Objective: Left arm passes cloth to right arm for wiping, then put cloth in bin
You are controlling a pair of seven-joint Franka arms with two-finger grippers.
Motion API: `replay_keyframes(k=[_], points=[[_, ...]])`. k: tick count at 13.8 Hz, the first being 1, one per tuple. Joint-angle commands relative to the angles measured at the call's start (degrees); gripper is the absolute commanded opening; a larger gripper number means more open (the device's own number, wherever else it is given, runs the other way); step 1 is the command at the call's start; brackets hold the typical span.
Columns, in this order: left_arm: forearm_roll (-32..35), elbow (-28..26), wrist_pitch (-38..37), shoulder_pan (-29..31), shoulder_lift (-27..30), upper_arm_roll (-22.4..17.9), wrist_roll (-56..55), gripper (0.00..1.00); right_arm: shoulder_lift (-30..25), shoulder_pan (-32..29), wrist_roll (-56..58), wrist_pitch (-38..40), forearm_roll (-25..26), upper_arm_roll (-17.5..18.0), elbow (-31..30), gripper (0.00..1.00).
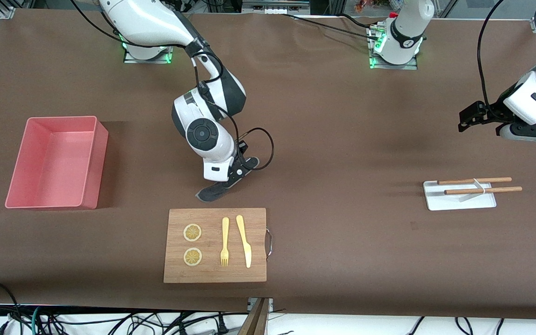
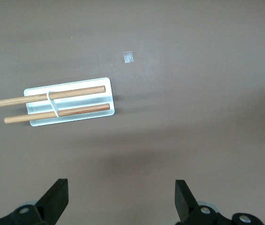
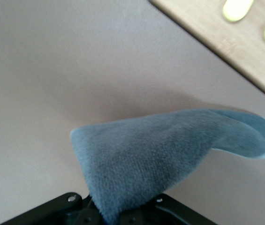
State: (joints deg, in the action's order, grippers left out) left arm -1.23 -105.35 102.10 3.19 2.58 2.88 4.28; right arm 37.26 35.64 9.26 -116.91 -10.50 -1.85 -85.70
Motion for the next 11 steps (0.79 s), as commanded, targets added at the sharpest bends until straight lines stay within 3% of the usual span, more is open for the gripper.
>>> replay_keyframes(k=[1,3,7,11], points=[[-0.8,1.3,-2.1,0.1,0.0,1.0,0.3,1.00,-5.4,-3.4,0.8,6.2,-0.3,-0.6,0.2,0.00],[-0.7,2.2,-2.3,0.1,-0.2,1.2,0.3,1.00,-10.6,-8.1,3.2,9.0,-0.2,-0.6,-1.7,0.00],[-0.7,2.3,-3.4,0.1,-0.3,1.2,0.3,1.00,-18.1,-19.5,11.2,21.8,0.3,-1.0,-2.3,0.00],[-0.7,2.4,-3.7,0.0,-0.3,1.3,0.4,1.00,-22.3,-30.1,23.5,28.5,9.9,-1.8,-3.6,0.00]])
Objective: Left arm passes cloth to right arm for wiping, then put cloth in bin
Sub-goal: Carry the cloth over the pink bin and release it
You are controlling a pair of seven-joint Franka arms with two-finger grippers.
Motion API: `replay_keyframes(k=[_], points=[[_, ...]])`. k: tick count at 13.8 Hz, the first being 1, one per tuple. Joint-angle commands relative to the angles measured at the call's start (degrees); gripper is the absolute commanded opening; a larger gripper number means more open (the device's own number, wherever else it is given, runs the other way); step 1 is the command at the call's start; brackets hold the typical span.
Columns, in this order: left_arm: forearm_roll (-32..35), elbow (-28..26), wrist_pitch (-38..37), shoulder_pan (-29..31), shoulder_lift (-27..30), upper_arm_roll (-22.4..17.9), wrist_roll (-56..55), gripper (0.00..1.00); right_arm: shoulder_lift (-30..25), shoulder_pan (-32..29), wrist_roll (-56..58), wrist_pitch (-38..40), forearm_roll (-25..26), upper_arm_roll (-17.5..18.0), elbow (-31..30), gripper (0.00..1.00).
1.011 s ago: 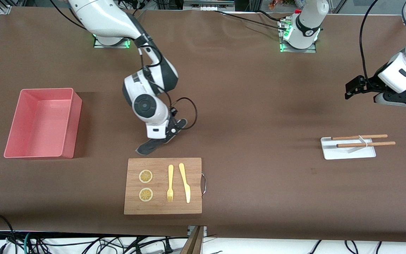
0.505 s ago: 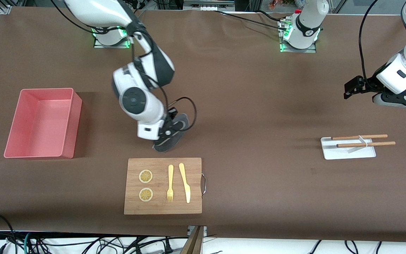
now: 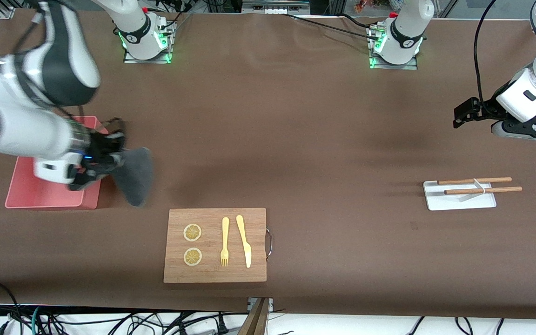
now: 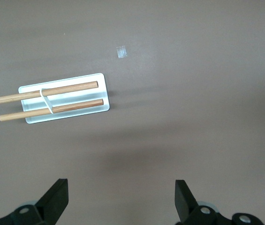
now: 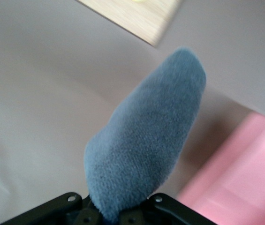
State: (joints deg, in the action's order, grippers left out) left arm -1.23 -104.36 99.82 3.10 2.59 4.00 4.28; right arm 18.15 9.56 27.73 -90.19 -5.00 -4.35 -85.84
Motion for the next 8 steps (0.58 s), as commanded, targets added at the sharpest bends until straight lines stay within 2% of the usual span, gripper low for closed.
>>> replay_keyframes(k=[1,4,7,8], points=[[-0.7,1.5,-1.5,-0.1,-0.3,0.4,0.3,1.00,-4.8,-5.9,7.1,1.8,7.4,0.4,-5.6,0.00],[-0.7,1.5,-1.5,-0.1,-0.3,0.5,0.1,1.00,-9.5,-10.4,8.9,-1.6,13.7,-0.3,-13.2,0.00],[-0.7,2.0,-1.5,-0.3,-0.3,1.9,-0.4,1.00,-10.3,-10.9,10.7,-8.8,14.9,-5.3,-18.2,0.00],[-0.7,2.4,-1.6,-0.3,-0.3,2.0,-0.4,1.00,-10.1,-11.2,11.0,-12.4,15.8,-5.9,-20.2,0.00]])
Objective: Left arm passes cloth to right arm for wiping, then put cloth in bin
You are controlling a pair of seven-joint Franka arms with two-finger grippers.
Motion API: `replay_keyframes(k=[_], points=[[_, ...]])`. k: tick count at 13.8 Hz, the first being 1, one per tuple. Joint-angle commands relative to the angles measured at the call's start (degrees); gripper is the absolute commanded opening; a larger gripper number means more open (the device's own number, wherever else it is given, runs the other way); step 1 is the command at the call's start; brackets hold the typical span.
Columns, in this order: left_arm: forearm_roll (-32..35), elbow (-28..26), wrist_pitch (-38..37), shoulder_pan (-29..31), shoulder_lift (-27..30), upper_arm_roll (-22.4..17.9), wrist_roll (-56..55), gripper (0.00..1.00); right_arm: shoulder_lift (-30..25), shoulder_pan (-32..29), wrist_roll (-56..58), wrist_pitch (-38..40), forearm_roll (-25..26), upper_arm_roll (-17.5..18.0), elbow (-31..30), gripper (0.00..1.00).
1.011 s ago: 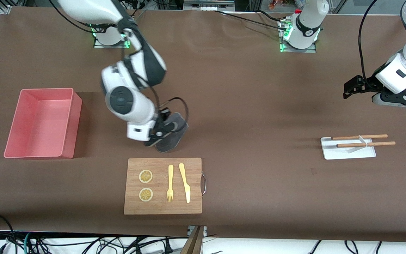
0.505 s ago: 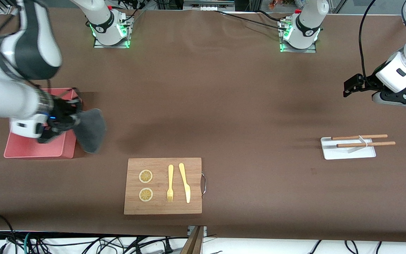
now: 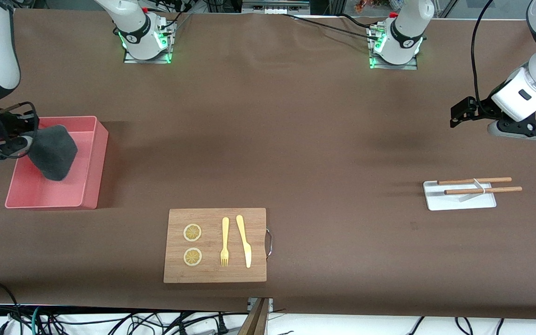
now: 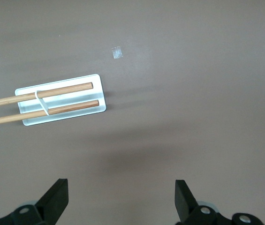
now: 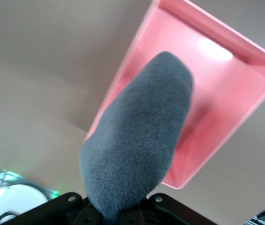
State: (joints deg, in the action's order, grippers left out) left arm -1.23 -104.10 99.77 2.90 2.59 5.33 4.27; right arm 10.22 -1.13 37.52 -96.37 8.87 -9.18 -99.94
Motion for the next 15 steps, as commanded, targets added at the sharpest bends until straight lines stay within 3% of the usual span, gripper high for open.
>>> replay_keyframes(k=[1,2,3,4,5,9,10,13,15], points=[[-0.7,2.1,-1.5,-0.1,-0.3,1.2,-0.5,1.00,-1.5,-1.1,1.2,-9.7,2.0,-1.6,-8.3,0.00],[-0.6,2.3,-1.5,-0.1,-0.4,1.4,-0.6,1.00,-0.7,-1.6,1.2,-12.6,1.9,-1.7,-9.8,0.05],[-0.6,2.2,-1.5,-0.1,-0.4,1.5,-0.6,1.00,-0.3,-1.7,1.2,-14.4,1.9,-1.7,-10.7,0.24],[-0.6,2.2,-1.5,0.0,-0.4,1.5,-0.4,1.00,-0.2,-1.8,0.5,-14.6,1.6,-1.7,-10.8,0.57],[-0.6,2.3,-1.4,0.1,-0.4,1.4,0.0,1.00,-0.3,-1.7,0.3,-14.7,1.3,-1.6,-10.7,1.00],[0.2,2.3,-1.3,0.0,-0.4,1.4,-0.4,1.00,-5.5,-1.5,-8.5,-13.8,-0.6,2.0,-10.2,1.00],[0.2,2.3,-1.4,0.0,-0.3,1.4,-0.3,1.00,-7.6,-1.5,-12.0,-13.2,-1.7,4.4,-9.9,1.00],[0.2,2.3,-1.4,0.0,-0.3,1.5,-0.4,1.00,-10.1,-1.3,-19.1,-5.5,-2.5,8.4,-4.1,1.00],[0.2,2.3,-1.4,0.0,-0.4,1.5,-0.3,1.00,-11.4,-1.2,-20.7,-2.0,-7.4,9.1,-1.3,1.00]])
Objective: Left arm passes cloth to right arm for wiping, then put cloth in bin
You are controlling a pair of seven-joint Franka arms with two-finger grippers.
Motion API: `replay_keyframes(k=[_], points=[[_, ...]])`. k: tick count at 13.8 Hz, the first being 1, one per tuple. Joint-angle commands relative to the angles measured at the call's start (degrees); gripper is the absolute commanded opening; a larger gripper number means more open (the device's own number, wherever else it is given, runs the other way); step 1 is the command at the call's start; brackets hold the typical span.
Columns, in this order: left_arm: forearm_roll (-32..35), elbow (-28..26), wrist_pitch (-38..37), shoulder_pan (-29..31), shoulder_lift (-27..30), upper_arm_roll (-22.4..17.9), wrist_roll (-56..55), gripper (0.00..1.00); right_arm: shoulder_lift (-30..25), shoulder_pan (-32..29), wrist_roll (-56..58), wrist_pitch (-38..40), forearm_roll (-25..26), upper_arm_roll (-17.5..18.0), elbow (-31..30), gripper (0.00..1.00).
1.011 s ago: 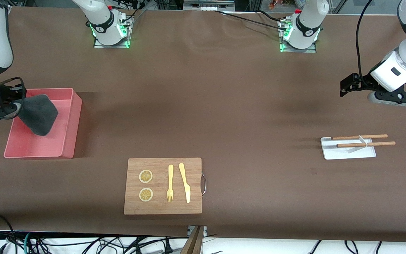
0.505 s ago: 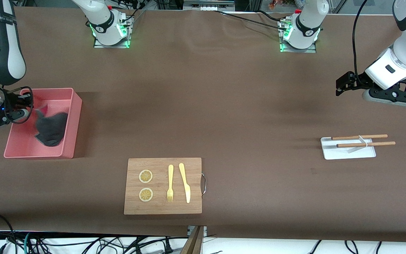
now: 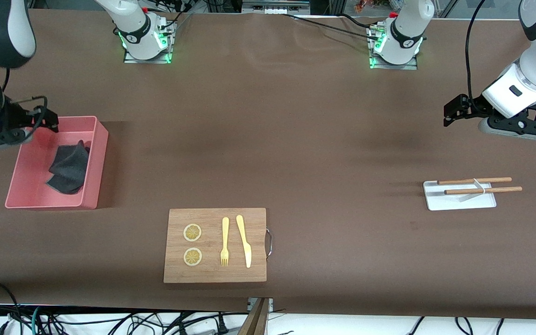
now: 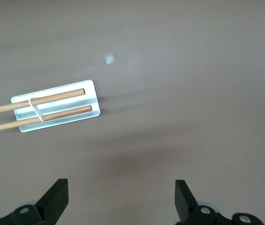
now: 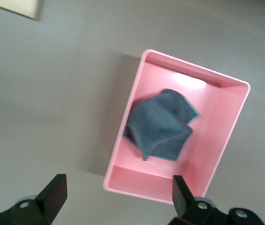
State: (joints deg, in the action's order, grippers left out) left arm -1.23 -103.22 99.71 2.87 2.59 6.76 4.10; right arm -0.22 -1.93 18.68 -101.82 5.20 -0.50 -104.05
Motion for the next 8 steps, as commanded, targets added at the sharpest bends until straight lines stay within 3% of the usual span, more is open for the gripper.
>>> replay_keyframes(k=[1,5,8], points=[[0.2,1.4,-1.4,0.0,-0.4,0.1,-0.1,1.00,-1.2,-0.4,-4.2,5.4,-5.5,0.9,4.5,1.00],[0.2,1.4,-1.4,0.0,-0.3,0.2,-0.2,1.00,-1.3,0.0,-11.6,17.0,-9.3,3.0,10.1,1.00],[0.2,1.4,-1.4,0.0,-0.3,0.4,-0.3,1.00,-0.8,1.4,-13.0,18.4,-8.5,3.8,12.9,1.00]])
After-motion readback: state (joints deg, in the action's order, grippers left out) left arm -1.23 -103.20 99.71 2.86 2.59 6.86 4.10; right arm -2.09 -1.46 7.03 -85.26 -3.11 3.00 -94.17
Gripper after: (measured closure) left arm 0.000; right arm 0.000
